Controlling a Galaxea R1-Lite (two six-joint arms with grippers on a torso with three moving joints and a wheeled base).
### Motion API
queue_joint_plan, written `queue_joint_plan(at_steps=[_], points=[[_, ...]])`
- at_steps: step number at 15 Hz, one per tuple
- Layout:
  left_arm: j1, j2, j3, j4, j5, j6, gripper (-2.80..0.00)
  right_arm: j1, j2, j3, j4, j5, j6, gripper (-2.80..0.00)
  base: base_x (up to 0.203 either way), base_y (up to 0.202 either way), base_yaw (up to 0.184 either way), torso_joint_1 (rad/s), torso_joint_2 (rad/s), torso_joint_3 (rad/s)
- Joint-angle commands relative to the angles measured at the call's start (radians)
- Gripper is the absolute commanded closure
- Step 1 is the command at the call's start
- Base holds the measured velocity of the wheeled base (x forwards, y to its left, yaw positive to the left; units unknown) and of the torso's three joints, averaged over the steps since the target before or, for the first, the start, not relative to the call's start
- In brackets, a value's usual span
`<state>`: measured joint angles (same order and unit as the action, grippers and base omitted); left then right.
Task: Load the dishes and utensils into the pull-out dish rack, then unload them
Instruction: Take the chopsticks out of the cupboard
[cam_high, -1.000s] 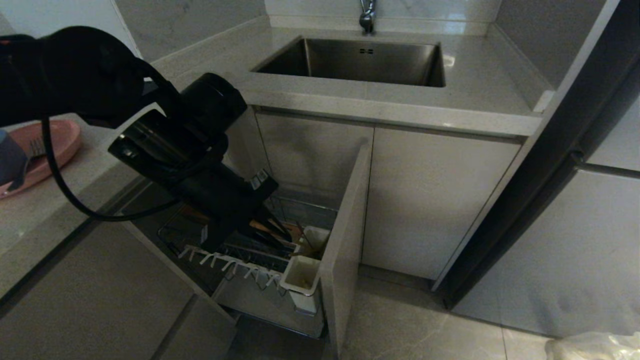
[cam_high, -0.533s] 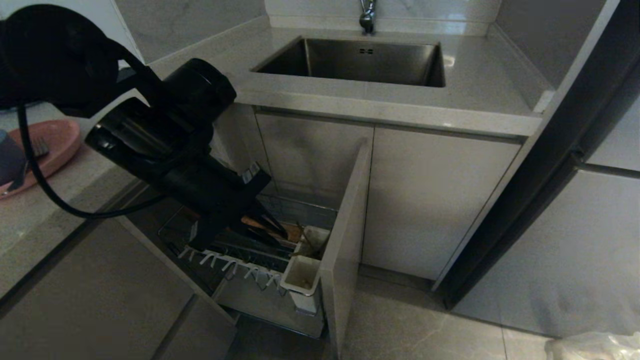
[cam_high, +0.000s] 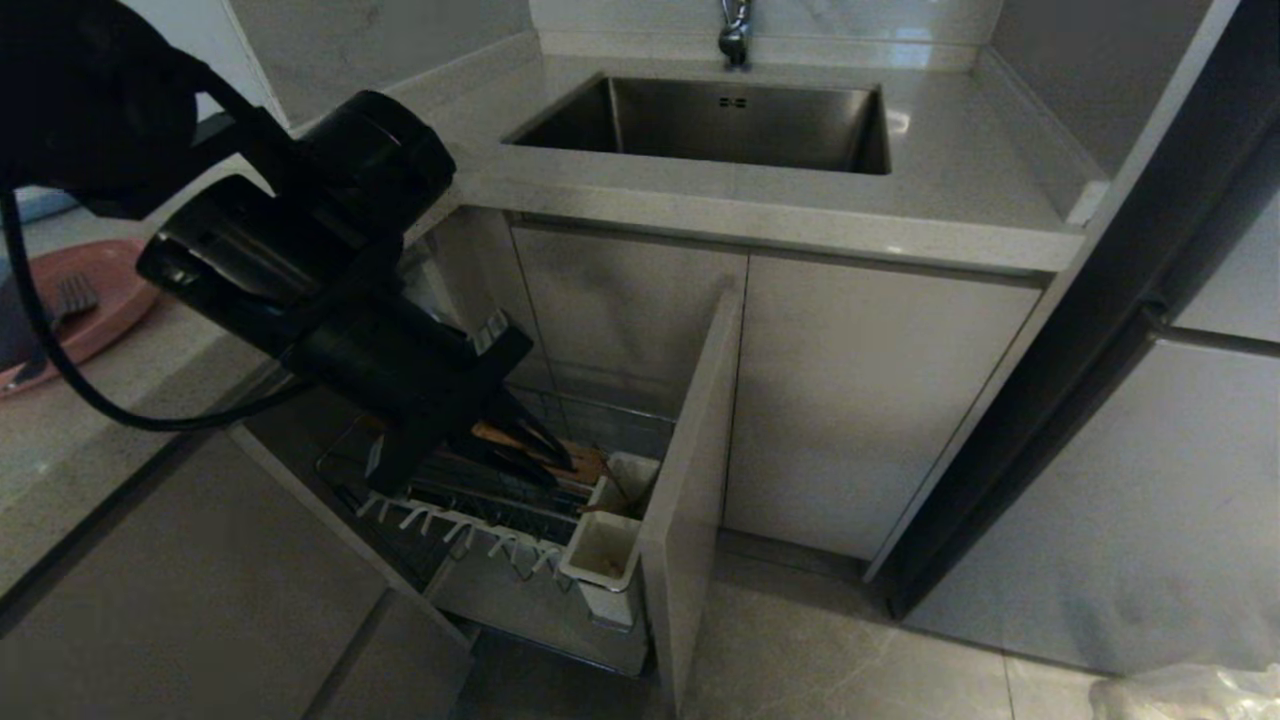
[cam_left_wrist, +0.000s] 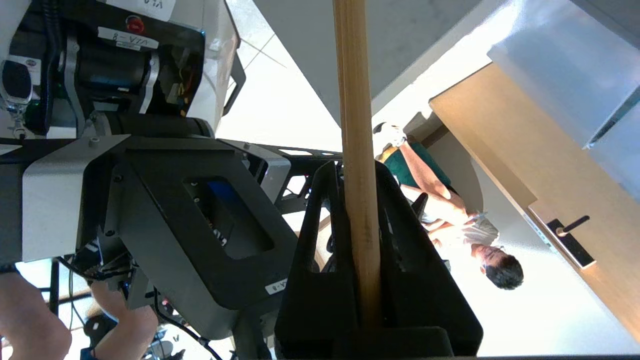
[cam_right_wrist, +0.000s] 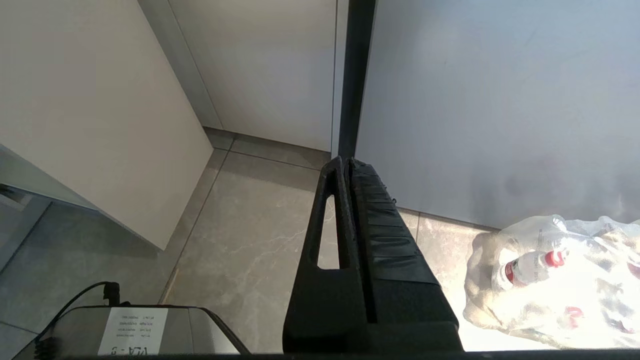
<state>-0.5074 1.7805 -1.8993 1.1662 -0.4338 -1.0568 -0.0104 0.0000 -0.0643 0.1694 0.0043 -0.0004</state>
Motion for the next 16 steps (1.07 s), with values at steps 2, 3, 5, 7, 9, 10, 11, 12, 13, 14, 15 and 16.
queue_joint_plan(at_steps=[2,3,5,7,9,10,11,12,13,14,15,16], points=[[0.0,-0.013,-0.001,0.006,-0.002,-0.006,0.0,0.0,0.0,0.0,0.001,0.0,-0.001,0.0,0.0,0.0,0.0,0.0,0.0,0.0],[0.0,-0.015,-0.001,0.006,-0.002,-0.006,0.0,0.0,0.0,0.0,0.001,0.0,0.0,0.0,0.0,0.0,0.0,0.0,0.0,0.0],[0.0,-0.019,-0.003,0.006,-0.002,-0.006,0.0,0.0,0.0,0.0,0.001,0.0,-0.001,0.0,0.0,0.0,0.0,0.0,0.0,0.0],[-0.001,-0.032,-0.003,0.007,-0.002,-0.006,0.0,0.0,0.0,0.0,0.001,0.0,0.0,0.0,0.0,0.0,0.0,0.0,0.0,0.0],[-0.003,-0.05,-0.009,0.007,0.0,-0.008,0.0,0.0,0.0,0.0,0.001,0.0,0.0,0.0,0.0,0.0,0.0,0.0,0.0,0.0],[-0.004,-0.057,-0.01,0.007,0.0,-0.008,0.0,0.0,0.0,0.0,0.001,0.0,-0.001,0.0,0.0,0.0,0.0,0.0,0.0,0.0],[-0.005,-0.074,-0.011,0.007,0.0,-0.008,0.0,0.0,0.0,0.0,0.001,0.0,0.0,0.0,0.0,0.0,0.0,0.0,0.0,0.0],[-0.005,-0.087,-0.012,0.007,0.0,-0.008,0.0,0.0,0.0,0.0,0.001,0.0,0.0,0.0,0.0,0.0,0.0,0.0,0.0,0.0],[-0.005,-0.101,-0.016,0.007,0.001,-0.008,0.0,0.0,0.0,0.0,0.001,0.0,0.0,0.0,0.0,0.0,0.0,0.0,0.0,0.0],[-0.006,-0.117,-0.018,0.007,0.001,-0.008,0.0,0.0,0.0,0.0,0.001,0.0,-0.001,0.0,0.0,0.0,0.0,0.0,0.0,0.0],[-0.006,-0.133,-0.021,0.007,0.001,-0.01,0.0,0.0,0.0,0.0,0.001,0.0,0.0,0.0,0.0,0.0,0.0,0.0,0.0,0.0],[-0.006,-0.147,-0.029,0.007,0.002,-0.012,0.0,0.0,0.0,0.0,0.001,0.0,-0.001,0.0,0.0,0.0,0.0,0.0,0.0,0.0]])
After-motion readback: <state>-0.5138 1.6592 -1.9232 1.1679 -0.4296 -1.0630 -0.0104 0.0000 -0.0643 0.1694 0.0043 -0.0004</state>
